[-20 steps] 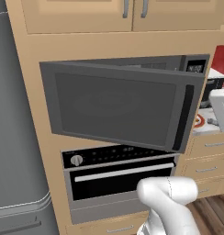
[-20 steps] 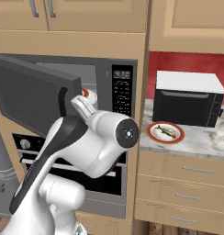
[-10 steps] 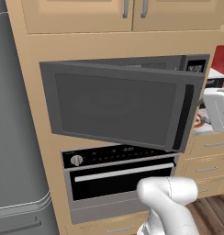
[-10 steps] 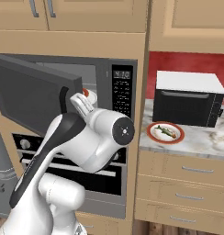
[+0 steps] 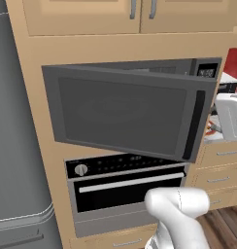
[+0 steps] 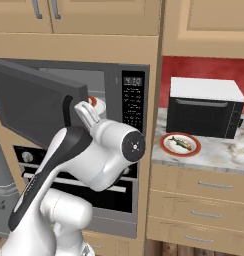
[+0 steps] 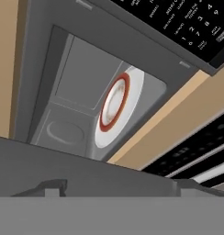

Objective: Pick the fish from the counter and place it in the microwave. Then turn on the microwave.

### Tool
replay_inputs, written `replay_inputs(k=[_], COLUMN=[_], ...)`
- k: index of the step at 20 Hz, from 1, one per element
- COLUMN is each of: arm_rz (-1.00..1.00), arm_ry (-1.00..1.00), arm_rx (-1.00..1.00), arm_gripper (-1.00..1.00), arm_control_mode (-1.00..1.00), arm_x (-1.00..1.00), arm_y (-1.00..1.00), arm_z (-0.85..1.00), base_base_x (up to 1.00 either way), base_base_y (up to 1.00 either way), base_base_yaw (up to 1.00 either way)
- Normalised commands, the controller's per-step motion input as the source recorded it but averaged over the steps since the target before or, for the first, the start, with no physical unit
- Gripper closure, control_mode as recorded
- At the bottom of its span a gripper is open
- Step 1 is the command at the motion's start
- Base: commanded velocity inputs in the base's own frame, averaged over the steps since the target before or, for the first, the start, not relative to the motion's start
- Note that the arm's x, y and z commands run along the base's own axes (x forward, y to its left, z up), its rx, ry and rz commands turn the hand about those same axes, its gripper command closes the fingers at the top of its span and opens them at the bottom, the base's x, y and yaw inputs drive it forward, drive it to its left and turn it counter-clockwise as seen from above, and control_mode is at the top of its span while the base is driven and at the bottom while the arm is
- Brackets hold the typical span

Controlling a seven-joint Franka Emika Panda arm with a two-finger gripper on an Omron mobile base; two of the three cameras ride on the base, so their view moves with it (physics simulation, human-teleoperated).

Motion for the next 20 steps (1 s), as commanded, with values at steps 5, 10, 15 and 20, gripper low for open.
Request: replay_inputs(k=[5,10,15,20], arm_rz=[0.0,0.0,0.0,0.0], arm_ry=[0.0,0.0,0.0,0.0], arm_rx=[0.0,0.0,0.0,0.0], arm_gripper=[-1.0,-1.0,-1.0,-1.0], arm_control_mode=[-1.0,-1.0,-1.0,-1.0], arm_x=[-0.09,-0.18,-0.26,-0.32], arm_y=[0.43,0.42,0.43,0.42], arm_z=[-0.05,-0.08,-0.12,-0.14], base_base_x=[0.0,0.0,0.0,0.0], base_base_y=[0.0,0.0,0.0,0.0], base_base_yaw=[0.0,0.0,0.0,0.0])
